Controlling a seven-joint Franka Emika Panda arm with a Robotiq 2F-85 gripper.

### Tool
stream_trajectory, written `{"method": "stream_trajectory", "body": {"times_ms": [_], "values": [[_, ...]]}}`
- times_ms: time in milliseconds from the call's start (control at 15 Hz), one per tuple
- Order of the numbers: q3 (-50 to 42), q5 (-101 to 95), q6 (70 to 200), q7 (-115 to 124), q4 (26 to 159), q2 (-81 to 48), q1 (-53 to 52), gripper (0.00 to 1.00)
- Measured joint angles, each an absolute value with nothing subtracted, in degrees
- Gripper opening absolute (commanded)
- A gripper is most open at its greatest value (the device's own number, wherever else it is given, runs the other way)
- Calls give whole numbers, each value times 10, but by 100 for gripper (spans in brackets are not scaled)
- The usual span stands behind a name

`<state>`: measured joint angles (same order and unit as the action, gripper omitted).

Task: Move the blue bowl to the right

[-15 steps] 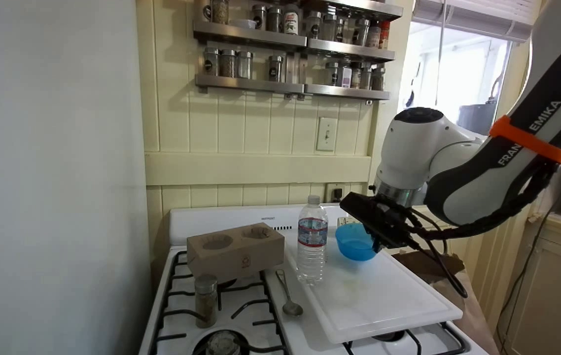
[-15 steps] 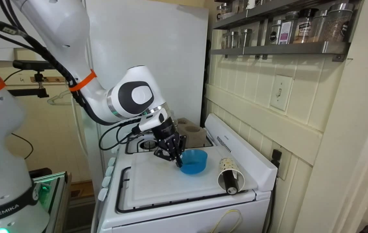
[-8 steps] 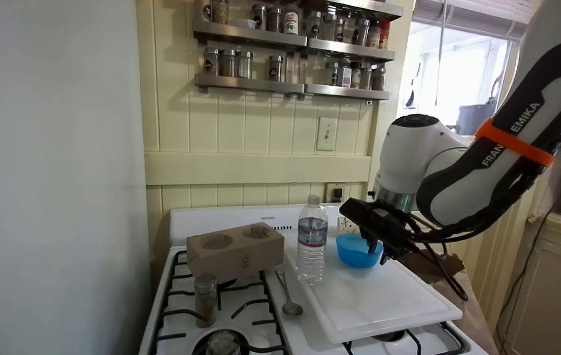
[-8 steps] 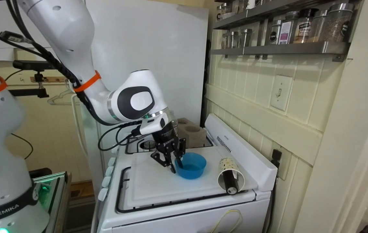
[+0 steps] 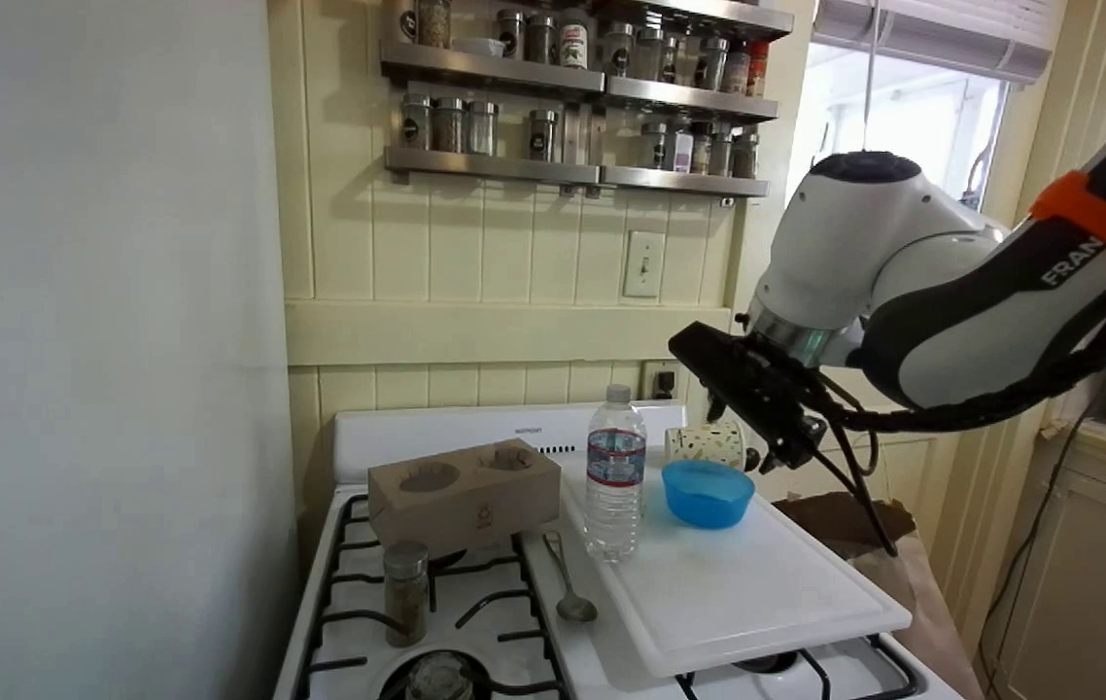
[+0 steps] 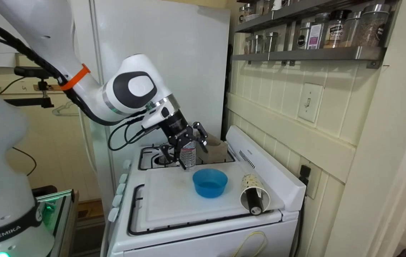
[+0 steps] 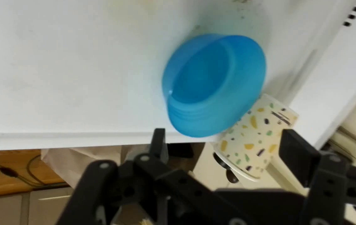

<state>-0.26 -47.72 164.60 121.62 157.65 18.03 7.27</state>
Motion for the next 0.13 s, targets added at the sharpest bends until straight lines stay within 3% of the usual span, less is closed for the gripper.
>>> {"method": "stream_trajectory", "body": {"times_ms": [133], "values": [[3, -528, 1646, 1270, 1567, 213, 72, 100]]}}
